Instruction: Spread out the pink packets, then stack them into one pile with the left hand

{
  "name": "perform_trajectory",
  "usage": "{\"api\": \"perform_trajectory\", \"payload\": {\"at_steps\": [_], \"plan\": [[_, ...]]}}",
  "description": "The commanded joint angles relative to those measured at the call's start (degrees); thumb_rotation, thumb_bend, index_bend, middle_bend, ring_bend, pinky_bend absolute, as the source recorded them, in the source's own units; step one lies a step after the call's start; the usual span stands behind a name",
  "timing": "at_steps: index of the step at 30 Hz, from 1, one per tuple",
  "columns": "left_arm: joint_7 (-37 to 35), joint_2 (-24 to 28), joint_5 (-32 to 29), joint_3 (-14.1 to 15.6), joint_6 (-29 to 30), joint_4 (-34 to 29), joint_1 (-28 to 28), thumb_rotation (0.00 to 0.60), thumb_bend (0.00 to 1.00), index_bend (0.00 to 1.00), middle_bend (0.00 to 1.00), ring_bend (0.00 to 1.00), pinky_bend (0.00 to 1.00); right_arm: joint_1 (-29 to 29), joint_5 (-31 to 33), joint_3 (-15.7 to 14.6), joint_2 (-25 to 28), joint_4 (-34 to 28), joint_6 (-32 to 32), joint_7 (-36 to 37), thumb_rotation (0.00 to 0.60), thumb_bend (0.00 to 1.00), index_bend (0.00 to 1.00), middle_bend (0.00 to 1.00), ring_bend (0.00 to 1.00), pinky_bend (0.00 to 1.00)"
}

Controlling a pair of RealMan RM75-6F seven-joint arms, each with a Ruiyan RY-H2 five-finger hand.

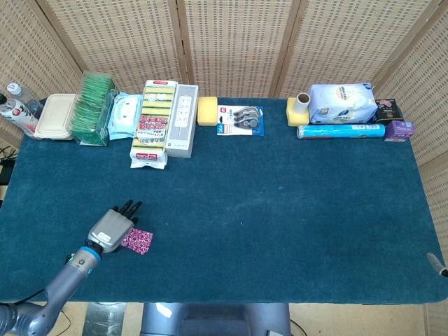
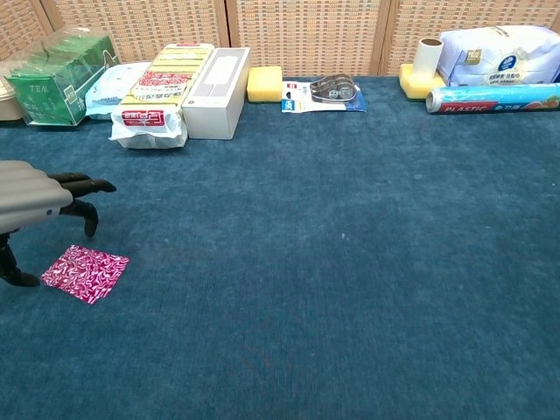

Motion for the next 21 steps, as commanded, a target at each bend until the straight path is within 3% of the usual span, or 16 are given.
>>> {"api": "perform_trajectory", "payload": {"at_steps": [1, 5, 10, 14, 21], "plan": [[-1.5, 1.0, 1.3, -0.4, 0.2, -0.9, 0.4, 0.600, 0.13, 0.32, 0.00, 0.00, 0.30, 0.0, -0.1, 0.0, 0.0, 0.0, 0.0, 0.0, 0.600, 0.23, 0.18, 0.05, 0.00, 0.00], [-2.8, 2.0, 3.3, -0.6, 0.5, -1.6, 0.9, 0.600, 0.13, 0.30, 0.00, 0.00, 0.30, -0.1, -0.2, -0.1, 0.1, 0.0, 0.1, 0.1, 0.600, 0.23, 0.18, 0.05, 0.00, 0.00], [-5.7, 4.2, 5.9, -1.9, 3.6, -3.2, 2.6, 0.600, 0.12, 0.02, 0.00, 0.00, 0.25, -0.1, -0.2, -0.1, 0.3, 0.0, 0.1, 0.3, 0.600, 0.23, 0.18, 0.05, 0.00, 0.00], [-8.0, 7.2, 8.0, -2.1, 8.9, -5.7, 5.8, 0.600, 0.11, 0.00, 0.00, 0.00, 0.20, 0.0, -0.2, -0.1, 0.1, -0.2, 0.0, -0.2, 0.600, 0.22, 0.18, 0.05, 0.00, 0.00], [-15.5, 8.7, 17.8, -0.3, 22.5, -4.5, 15.2, 0.600, 0.11, 0.00, 0.00, 0.00, 0.17, 0.6, -1.2, -0.5, -0.8, -0.3, -0.4, -2.5, 0.600, 0.20, 0.18, 0.04, 0.00, 0.00]]}}
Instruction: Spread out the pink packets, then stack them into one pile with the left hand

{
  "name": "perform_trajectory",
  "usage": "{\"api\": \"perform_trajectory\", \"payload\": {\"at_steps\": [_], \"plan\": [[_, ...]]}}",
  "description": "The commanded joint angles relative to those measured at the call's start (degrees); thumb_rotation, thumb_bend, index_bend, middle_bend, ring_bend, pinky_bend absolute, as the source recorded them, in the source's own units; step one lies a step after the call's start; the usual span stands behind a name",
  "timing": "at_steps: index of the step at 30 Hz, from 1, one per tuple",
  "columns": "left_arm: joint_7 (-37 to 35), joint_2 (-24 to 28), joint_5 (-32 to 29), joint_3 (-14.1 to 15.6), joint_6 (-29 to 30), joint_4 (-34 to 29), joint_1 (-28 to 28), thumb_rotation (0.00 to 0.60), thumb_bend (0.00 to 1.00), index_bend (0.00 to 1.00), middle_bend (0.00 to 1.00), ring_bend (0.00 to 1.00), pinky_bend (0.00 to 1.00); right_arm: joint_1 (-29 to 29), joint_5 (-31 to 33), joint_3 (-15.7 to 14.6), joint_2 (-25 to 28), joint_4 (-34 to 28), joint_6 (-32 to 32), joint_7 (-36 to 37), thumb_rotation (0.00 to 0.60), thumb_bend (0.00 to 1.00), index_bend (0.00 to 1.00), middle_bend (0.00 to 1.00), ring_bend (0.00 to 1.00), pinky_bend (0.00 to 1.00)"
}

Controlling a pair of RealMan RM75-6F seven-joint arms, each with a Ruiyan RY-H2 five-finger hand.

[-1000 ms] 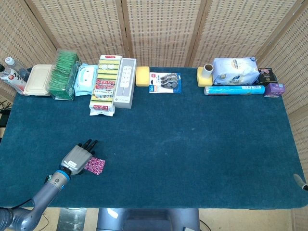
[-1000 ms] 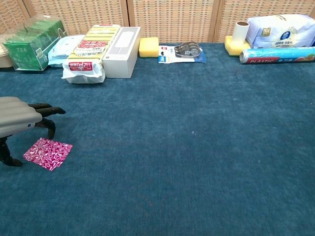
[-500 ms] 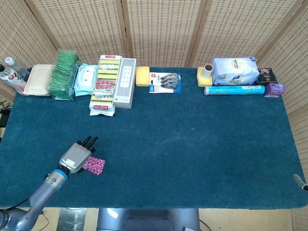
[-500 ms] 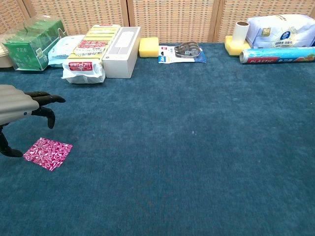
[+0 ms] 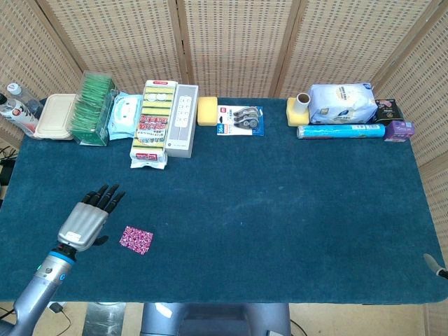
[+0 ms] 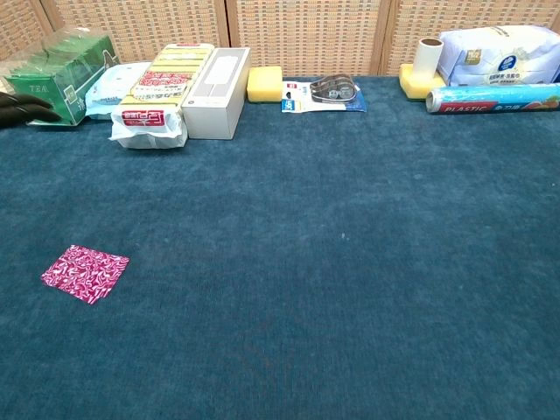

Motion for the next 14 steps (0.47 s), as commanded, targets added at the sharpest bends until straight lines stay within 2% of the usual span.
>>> {"api": "perform_trajectory", "payload": {"at_steps": [1, 7, 14], "plan": [[-5.8, 0.8, 6.6, 1.4, 8.9, 1.6, 7.1, 0.600, 0.11, 0.00, 0.00, 0.00, 0.17, 0.4, -0.7, -0.1, -0.8, 0.3, 0.1, -1.3, 0.600, 0.19, 0.18, 0.03, 0.00, 0.00], [-12.5, -1.4, 12.1, 1.7, 16.9, 6.1, 13.3, 0.600, 0.11, 0.00, 0.00, 0.00, 0.17, 0.6, -1.3, -0.1, -2.9, 1.5, 1.0, -5.8, 0.600, 0.16, 0.17, 0.02, 0.00, 0.00], [-18.2, 1.4, 14.3, 1.2, 17.0, 6.6, 15.0, 0.600, 0.11, 0.00, 0.00, 0.00, 0.16, 0.3, 1.1, 0.8, -4.5, 1.4, 1.8, -11.0, 0.600, 0.16, 0.17, 0.02, 0.00, 0.00]]}}
